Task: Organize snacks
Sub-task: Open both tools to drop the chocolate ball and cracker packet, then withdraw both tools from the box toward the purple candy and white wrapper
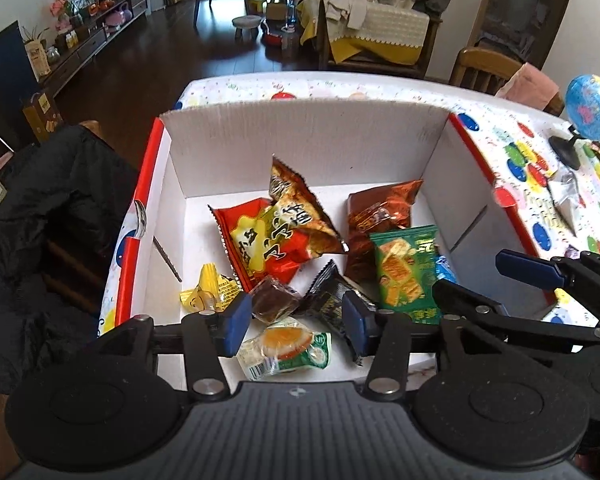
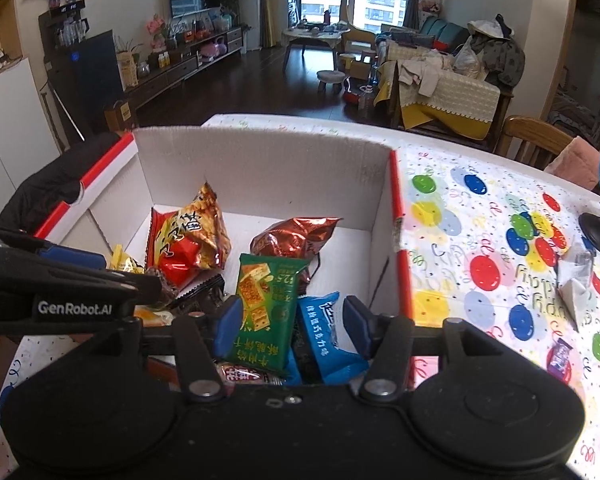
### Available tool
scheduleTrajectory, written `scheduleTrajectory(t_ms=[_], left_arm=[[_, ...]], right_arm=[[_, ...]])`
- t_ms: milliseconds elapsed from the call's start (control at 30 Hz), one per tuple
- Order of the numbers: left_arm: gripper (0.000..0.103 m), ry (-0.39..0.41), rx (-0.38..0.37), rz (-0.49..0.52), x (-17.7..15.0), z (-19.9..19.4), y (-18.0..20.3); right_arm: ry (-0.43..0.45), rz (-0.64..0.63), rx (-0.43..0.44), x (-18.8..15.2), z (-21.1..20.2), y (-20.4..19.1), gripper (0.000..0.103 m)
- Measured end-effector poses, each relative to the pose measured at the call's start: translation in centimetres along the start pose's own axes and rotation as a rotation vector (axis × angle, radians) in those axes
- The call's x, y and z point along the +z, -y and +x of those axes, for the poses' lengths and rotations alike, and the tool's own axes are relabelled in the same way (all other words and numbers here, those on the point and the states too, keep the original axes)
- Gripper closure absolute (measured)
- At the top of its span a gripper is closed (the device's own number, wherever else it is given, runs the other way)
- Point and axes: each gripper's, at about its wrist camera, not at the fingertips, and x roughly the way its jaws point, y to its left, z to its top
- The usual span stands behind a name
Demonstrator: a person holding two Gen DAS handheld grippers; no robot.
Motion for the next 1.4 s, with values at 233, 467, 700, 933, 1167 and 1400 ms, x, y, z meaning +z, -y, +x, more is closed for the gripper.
scheduleTrajectory(t_ms=[233, 467, 700, 933, 1167, 1400], left_arm=[[0.047, 0.077, -0.019, -0.011, -0.3, -3.1, 0.5], [0.038, 0.162, -0.062, 0.011, -0.5, -6.5, 1.9], [0.032, 0.202, -0.105, 0.05, -0.4, -8.9, 4.0], [0.024, 0.237, -0.142, 0.083, -0.4, -10.6, 6.5], [0.018, 0.249, -0.17, 0.095, 0.3, -11.0, 10.0], [0.012, 0.244, -0.179, 0.089, 0.9, -9.9, 14.8]], right_arm=[[0.049, 0.025, -0.012, -0.3, -3.0, 0.6, 0.04], [0.113, 0.056, -0.025, -0.6, -6.5, 1.6, 0.03], [0.166, 0.085, -0.048, -1.0, -9.4, 2.6, 0.023], [0.215, 0.138, -0.093, -1.7, -11.8, 4.8, 0.017], [0.244, 0.184, -0.13, -2.5, -13.2, 8.0, 0.01], [0.244, 0.201, -0.156, -3.0, -13.6, 12.7, 0.002]])
